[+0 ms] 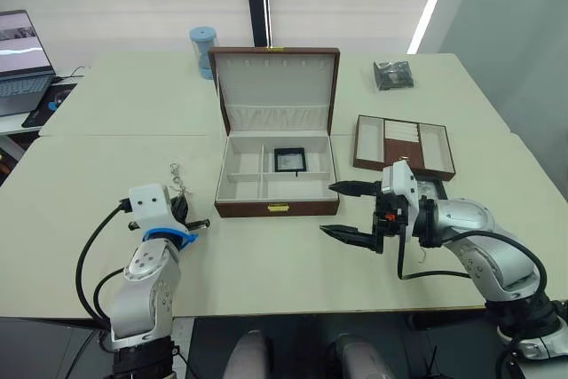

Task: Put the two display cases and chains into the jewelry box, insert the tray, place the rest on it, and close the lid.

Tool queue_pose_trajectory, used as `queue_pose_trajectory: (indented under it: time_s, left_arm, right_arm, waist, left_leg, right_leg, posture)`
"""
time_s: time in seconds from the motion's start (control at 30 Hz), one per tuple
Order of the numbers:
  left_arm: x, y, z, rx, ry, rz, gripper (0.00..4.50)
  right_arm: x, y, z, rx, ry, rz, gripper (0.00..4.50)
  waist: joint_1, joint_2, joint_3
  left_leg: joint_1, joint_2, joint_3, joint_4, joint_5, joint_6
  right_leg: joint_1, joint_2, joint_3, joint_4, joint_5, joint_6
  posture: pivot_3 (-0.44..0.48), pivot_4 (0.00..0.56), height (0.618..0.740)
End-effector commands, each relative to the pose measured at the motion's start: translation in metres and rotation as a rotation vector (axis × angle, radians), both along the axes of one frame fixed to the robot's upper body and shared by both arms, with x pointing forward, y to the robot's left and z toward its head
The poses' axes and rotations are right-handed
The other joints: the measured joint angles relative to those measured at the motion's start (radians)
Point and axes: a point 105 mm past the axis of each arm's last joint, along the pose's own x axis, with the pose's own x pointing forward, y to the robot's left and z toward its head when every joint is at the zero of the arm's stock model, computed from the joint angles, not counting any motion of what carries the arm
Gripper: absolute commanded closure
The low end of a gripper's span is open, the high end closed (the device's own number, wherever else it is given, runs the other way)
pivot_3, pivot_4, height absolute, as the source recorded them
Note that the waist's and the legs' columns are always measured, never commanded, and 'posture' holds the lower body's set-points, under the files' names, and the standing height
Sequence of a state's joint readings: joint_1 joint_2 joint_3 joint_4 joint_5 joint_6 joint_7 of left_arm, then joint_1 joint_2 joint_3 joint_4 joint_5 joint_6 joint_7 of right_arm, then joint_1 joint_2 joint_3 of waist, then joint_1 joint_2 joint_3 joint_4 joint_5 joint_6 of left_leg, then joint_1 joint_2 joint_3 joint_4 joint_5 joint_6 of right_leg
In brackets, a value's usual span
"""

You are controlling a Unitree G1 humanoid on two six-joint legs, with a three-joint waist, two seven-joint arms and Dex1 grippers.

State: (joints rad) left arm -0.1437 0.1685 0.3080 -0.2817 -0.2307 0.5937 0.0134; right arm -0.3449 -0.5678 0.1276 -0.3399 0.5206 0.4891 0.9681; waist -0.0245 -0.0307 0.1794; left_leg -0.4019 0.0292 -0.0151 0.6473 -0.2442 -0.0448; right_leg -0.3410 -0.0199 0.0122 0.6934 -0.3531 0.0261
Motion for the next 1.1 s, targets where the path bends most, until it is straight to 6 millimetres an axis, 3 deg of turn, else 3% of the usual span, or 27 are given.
queue_pose_trajectory:
  time_s: [0.03,0.3,0.6,0.87,1.1]
  left_arm:
    - [0.005,-0.020,0.037,0.007,-0.103,-0.046,4.48]
    - [0.013,-0.054,0.075,0.015,-0.178,-0.143,4.48]
    - [0.024,-0.080,0.101,0.012,-0.228,-0.230,4.48]
    - [0.041,-0.093,0.097,0.028,-0.221,-0.277,4.48]
    - [0.060,-0.096,0.077,0.029,-0.175,-0.296,4.48]
  right_arm:
    - [0.000,-0.001,0.017,0.034,-0.051,-0.001,0.00]
    - [0.003,-0.004,0.017,0.045,-0.051,-0.030,0.00]
    - [0.009,-0.012,0.024,0.079,-0.062,-0.098,0.00]
    - [0.013,-0.017,0.027,0.099,-0.067,-0.144,0.00]
    - [0.014,-0.019,0.023,0.100,-0.061,-0.165,0.00]
  waist:
    - [0.001,0.000,0.000]
    - [0.004,0.000,0.000]
    - [0.010,0.000,0.000]
    - [0.013,0.000,0.000]
    - [0.020,0.000,0.000]
  left_leg:
    - [-0.001,0.000,0.000,-0.001,0.000,0.000]
    - [-0.006,0.000,0.000,-0.003,0.000,-0.001]
    - [-0.007,0.000,-0.001,-0.002,0.000,-0.001]
    - [-0.007,0.000,-0.001,-0.002,0.001,-0.002]
    - [-0.007,0.000,0.000,-0.002,0.001,-0.002]
  right_leg:
    - [0.000,0.000,0.000,-0.002,0.000,0.000]
    - [-0.002,0.000,-0.001,-0.011,0.000,0.000]
    - [-0.002,0.000,-0.002,-0.011,0.000,0.001]
    - [-0.002,0.000,-0.002,-0.011,0.000,0.001]
    - [-0.002,0.000,-0.002,-0.011,0.001,0.001]
  posture:
    - [0.000,0.150,0.740]
    - [0.000,0.150,0.740]
    - [0.000,0.150,0.740]
    - [0.000,0.150,0.740]
    - [0.000,0.150,0.740]
